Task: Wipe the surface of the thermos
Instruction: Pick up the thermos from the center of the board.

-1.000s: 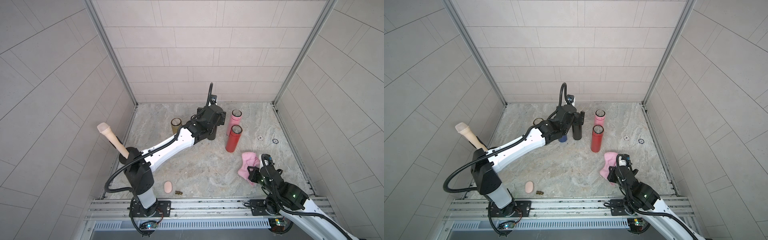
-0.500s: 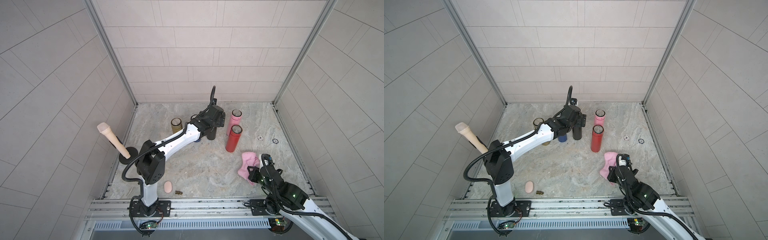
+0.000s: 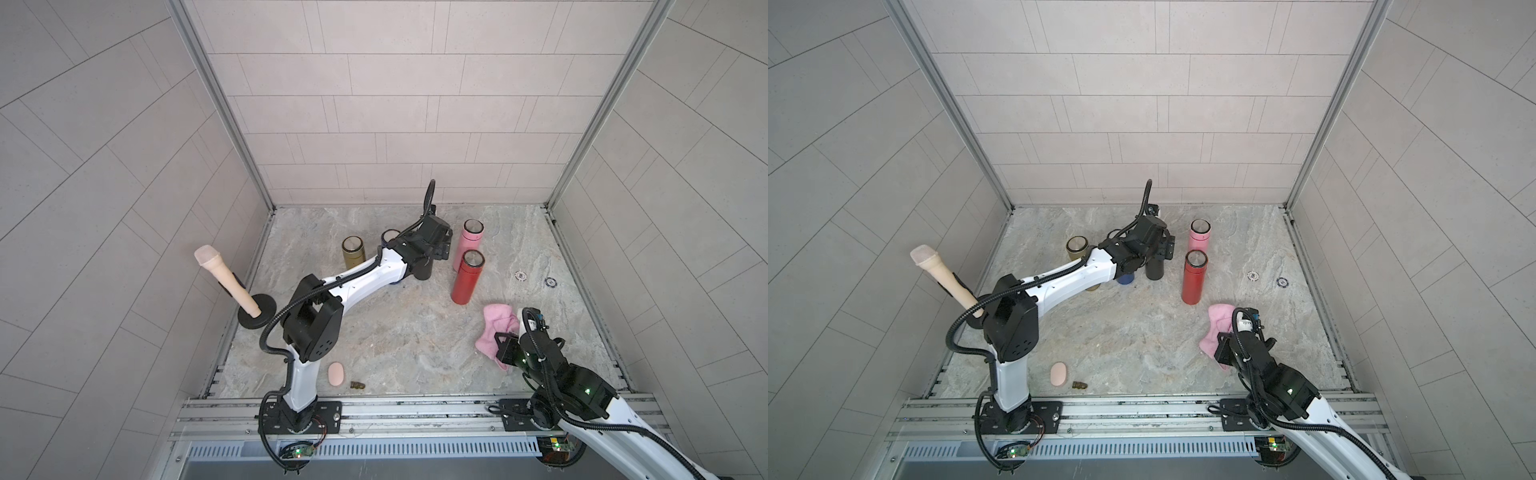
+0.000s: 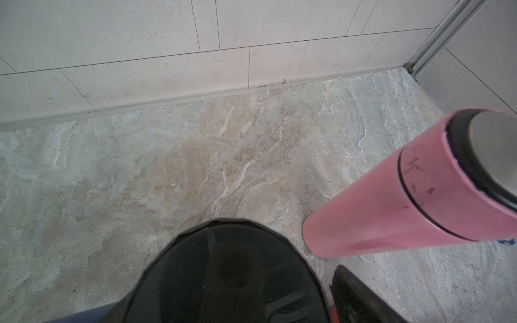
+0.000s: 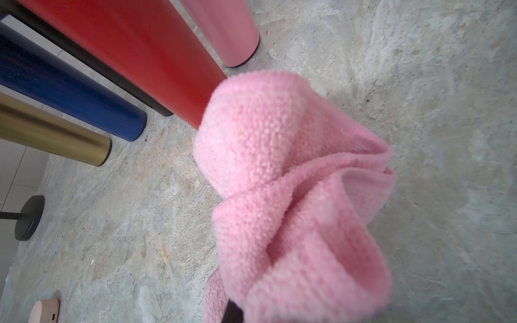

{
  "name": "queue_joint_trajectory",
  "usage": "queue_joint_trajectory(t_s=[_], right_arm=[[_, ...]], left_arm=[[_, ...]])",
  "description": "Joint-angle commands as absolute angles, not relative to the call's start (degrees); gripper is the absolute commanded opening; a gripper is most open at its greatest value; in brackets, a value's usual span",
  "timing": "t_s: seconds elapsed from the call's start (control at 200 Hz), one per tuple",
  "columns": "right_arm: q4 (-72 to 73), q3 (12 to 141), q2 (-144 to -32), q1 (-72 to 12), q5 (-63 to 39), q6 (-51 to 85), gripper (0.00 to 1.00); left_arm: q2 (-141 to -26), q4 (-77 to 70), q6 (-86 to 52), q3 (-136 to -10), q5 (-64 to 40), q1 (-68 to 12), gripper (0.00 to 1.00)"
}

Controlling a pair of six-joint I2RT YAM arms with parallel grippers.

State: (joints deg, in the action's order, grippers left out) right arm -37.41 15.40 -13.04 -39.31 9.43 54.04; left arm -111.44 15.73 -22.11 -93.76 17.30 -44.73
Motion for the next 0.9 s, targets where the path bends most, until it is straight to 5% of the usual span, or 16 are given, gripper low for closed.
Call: queue_joint_trajectory(t_s=[0.0,0.17,0.385,0.495,0.59,0.896], right_arm=[[-36.1,14.8,-13.1,-39.0,10.4,54.6,0.0],[-35.7,14.9,-12.9,-39.0,10.4,54.4,0.0],[-35.6,15.5,-12.4,-39.0,10.2,53.7,0.0],[-36.1,16.3,-12.3,-39.0,10.2,52.9,0.0],[-37.9,18.0,-11.3,-39.0,10.3,51.8,0.0],[-34.6,24.4,-15.2,-39.2,-9.7,46.7,0.0]], left_arm=[[-112.3,14.6,-23.0,-96.1,17.2,-44.4,0.93],[-113.7,14.5,-22.8,-96.4,17.3,-44.4,0.89],[-113.3,14.2,-22.7,-95.2,17.7,-44.4,0.65],[-112.0,14.1,-22.1,-94.8,17.5,-44.4,0.37],[-110.1,14.9,-21.8,-94.6,16.2,-44.7,0.0],[-93.7,20.6,-26.7,-84.1,13.2,-50.4,0.0]])
